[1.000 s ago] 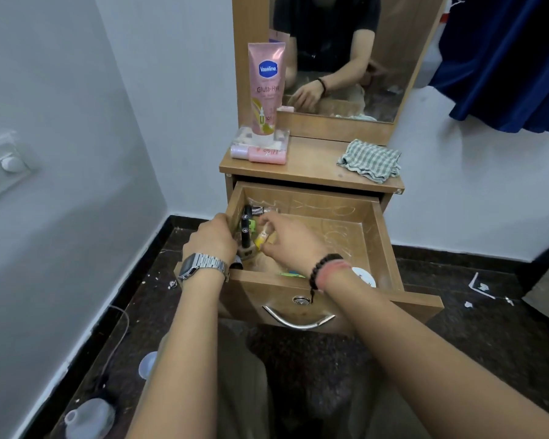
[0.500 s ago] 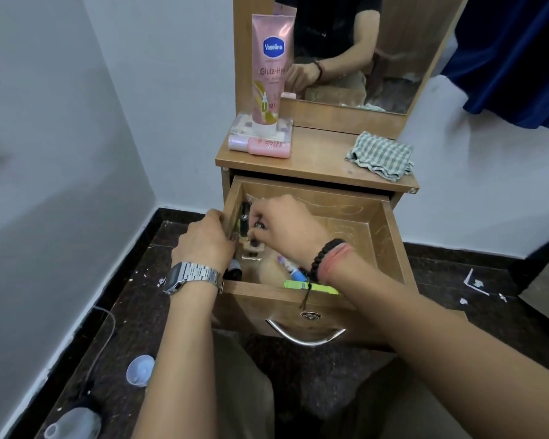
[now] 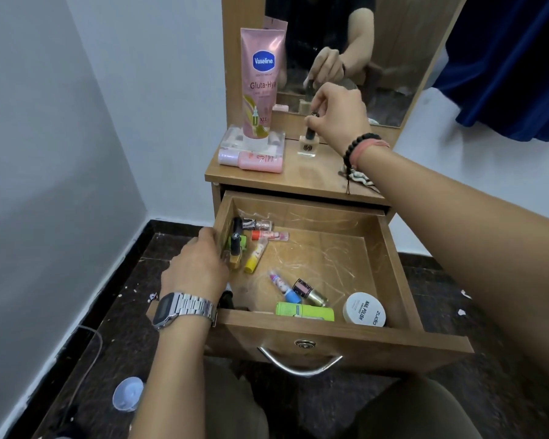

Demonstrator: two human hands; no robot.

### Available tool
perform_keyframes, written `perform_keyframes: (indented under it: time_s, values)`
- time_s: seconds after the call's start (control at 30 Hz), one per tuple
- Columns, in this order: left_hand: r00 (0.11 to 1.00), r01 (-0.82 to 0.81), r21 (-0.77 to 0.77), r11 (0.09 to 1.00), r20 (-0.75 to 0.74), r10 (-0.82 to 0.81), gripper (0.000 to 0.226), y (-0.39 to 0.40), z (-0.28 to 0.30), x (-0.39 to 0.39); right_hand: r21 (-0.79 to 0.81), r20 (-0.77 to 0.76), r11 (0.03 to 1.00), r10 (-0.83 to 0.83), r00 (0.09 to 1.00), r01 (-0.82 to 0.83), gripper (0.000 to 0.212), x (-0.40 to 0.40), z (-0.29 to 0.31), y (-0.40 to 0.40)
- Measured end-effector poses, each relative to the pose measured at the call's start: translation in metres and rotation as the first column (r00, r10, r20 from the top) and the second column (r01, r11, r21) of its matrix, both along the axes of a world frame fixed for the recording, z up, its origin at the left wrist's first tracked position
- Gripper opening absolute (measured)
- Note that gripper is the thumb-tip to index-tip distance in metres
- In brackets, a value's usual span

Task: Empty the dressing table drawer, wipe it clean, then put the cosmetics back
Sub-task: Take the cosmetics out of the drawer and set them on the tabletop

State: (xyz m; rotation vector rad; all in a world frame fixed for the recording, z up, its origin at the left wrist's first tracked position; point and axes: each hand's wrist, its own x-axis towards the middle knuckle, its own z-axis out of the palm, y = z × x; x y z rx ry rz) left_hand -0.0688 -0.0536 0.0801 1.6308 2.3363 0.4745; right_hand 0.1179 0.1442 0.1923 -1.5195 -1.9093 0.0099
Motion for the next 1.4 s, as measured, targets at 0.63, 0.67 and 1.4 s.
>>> perform_keyframes:
  time_s: [0.63,0.67,1.4]
  values:
    - [1.000,-0.009,0.007,1.000,0.028,0.009,0.049,0.003,-0.005,-0.003,-0.009,0.121,0.999,-0.049,0.991,0.050,0.014,-0.022,-0.014,0.059]
    - [1.000,-0.009,0.006,1.000,0.026,0.009,0.048,0.003,-0.005,-0.003,-0.011,0.120,0.998,-0.055,0.991,0.057,0.017,-0.021,-0.015,0.058]
    - [0.999,0.019,-0.026,0.999,0.028,-0.018,0.040,0.004,-0.003,-0.005,-0.341,0.197,0.731,0.671,0.715,-0.591,0.036,-0.057,-0.084,-0.114]
